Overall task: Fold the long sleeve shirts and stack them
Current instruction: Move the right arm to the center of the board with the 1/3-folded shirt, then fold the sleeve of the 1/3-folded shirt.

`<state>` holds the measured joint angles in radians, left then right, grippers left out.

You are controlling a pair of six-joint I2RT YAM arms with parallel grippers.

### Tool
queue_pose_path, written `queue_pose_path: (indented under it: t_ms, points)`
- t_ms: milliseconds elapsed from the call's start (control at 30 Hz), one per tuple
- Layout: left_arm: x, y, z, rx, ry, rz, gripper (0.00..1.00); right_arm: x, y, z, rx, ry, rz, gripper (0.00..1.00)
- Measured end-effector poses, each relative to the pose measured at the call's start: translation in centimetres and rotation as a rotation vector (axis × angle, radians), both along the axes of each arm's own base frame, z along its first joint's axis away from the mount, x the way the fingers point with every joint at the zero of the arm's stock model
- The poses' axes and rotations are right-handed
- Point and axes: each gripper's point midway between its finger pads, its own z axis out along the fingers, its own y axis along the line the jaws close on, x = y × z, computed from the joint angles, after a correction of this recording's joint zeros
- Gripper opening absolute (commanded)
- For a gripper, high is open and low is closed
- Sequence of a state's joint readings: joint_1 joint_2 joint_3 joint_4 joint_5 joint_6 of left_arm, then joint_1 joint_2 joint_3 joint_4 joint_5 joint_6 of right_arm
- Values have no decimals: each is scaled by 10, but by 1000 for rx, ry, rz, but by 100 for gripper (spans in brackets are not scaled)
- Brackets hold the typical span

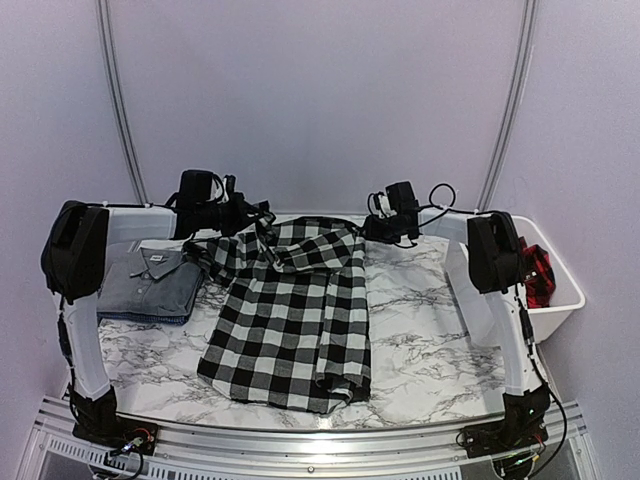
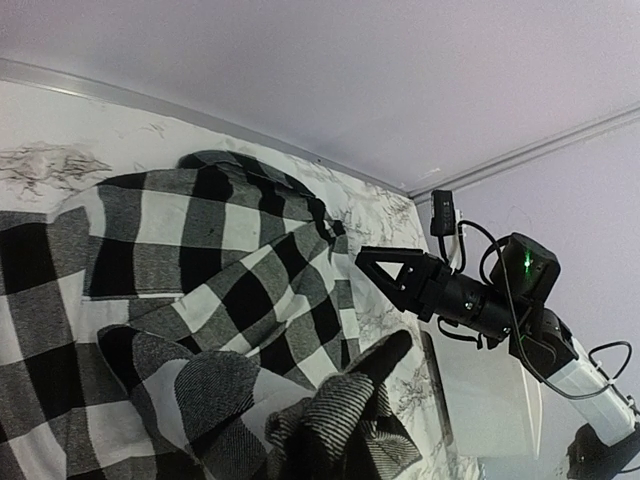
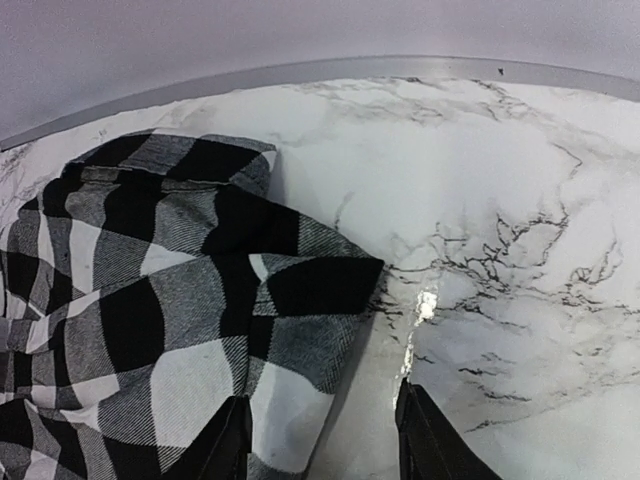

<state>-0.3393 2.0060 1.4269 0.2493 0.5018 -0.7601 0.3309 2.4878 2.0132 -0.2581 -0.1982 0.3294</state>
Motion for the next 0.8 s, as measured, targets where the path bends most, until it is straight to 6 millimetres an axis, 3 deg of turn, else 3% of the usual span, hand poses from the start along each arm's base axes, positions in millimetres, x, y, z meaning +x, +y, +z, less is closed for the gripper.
queue_pose_path:
  t_ms: [167, 300, 400, 533, 800]
  points:
    - [-15, -26, 9, -10, -30, -95, 0, -16, 6, 44, -19, -38, 24, 50]
    - [-35, -47, 12, -15, -44, -208, 0, -36, 15, 90, -16, -95, 49, 50]
    - [-58, -63, 8, 20, -47, -306, 0, -50, 23, 113, -12, -127, 69, 50]
    - [-100, -90, 0, 73, -41, -458, 1, -73, 30, 118, -21, -121, 94, 50]
    - [-172, -132, -13, 95, -19, -699, 3, -125, 32, 94, -52, -44, 138, 50]
